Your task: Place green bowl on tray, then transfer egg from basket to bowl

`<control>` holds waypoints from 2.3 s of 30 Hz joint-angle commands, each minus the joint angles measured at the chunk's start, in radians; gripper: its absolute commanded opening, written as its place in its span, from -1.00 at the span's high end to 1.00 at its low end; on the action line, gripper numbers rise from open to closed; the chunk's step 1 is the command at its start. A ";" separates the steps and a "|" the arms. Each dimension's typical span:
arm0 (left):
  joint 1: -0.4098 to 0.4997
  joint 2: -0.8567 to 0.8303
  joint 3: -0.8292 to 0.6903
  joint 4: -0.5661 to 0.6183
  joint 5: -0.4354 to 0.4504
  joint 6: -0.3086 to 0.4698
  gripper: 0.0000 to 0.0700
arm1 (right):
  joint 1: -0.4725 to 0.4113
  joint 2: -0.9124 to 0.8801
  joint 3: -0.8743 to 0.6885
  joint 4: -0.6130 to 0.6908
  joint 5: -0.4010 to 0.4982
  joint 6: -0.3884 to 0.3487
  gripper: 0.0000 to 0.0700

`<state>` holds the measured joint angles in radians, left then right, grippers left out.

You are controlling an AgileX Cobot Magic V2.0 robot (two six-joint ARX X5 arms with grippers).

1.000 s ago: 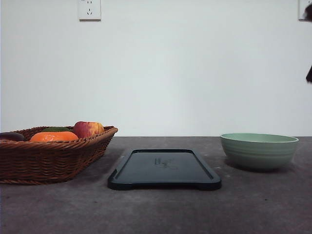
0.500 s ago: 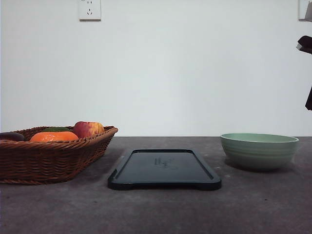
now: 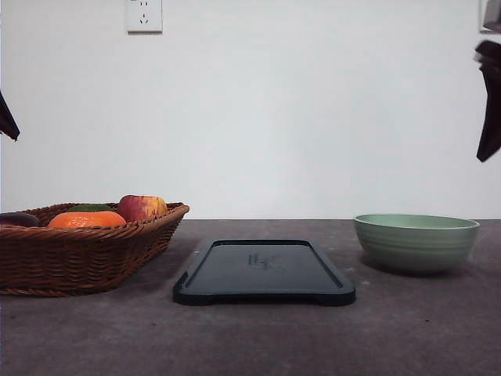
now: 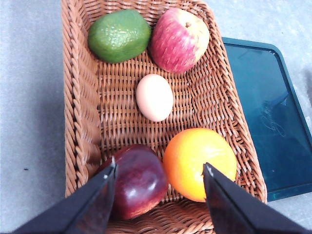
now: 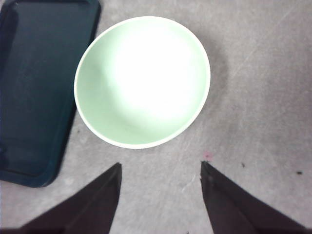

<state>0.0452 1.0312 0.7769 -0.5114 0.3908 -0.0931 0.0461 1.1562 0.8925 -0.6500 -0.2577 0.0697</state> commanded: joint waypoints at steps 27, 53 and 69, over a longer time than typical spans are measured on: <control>-0.001 0.007 0.019 0.011 0.004 -0.005 0.00 | -0.025 0.618 0.497 -0.231 0.057 -0.082 0.09; -0.001 0.007 0.019 0.010 0.004 -0.004 0.00 | 0.027 0.699 0.739 -0.489 0.096 -0.081 1.00; -0.001 0.007 0.019 0.010 0.004 -0.004 0.00 | 0.335 0.765 0.851 -0.344 0.056 -0.015 1.00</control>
<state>0.0452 1.0312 0.7769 -0.5116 0.3912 -0.0971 0.3723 1.8858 1.7199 -1.0029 -0.2008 0.0395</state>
